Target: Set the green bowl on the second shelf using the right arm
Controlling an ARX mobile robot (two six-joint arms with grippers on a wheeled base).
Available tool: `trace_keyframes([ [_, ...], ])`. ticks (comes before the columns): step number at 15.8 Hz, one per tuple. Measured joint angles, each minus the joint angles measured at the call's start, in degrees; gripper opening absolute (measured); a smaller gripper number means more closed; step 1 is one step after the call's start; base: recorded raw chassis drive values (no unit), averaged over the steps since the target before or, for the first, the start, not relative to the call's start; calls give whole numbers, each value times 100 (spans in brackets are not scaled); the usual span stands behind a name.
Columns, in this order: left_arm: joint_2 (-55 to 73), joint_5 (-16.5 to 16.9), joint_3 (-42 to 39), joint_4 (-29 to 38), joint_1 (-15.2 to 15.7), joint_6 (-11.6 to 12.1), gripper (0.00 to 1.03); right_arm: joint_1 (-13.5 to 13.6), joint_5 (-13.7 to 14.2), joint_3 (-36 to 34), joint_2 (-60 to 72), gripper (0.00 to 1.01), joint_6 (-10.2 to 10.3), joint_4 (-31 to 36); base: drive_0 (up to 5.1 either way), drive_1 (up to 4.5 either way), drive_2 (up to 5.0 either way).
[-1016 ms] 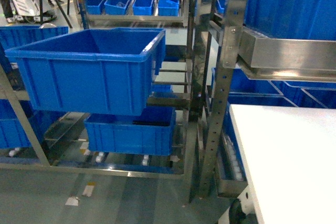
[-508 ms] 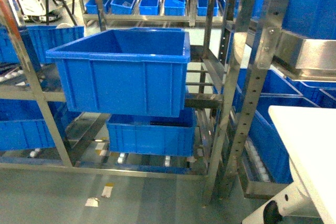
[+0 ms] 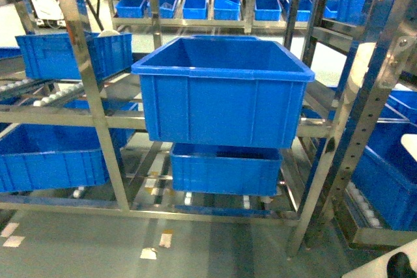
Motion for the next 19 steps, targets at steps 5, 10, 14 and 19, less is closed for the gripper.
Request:
trace_keyframes([
  [5, 0, -2, 2, 4, 0, -2, 98, 0, -2, 0, -4, 2, -2, 13, -400, 446, -7],
  [10, 0, 0, 0, 4, 0, 0, 98, 0, 0, 0, -9, 2, 0, 22, -326, 497, -148],
  [14, 0, 0, 0, 20, -2, -2, 98, 0, 0, 0, -4, 2, 0, -2, -191, 434, -219],
  [19, 0, -7, 0, -2, 0, -2, 98, 0, -28, 0, -2, 2, 0, 11, 1, 31, -30],
])
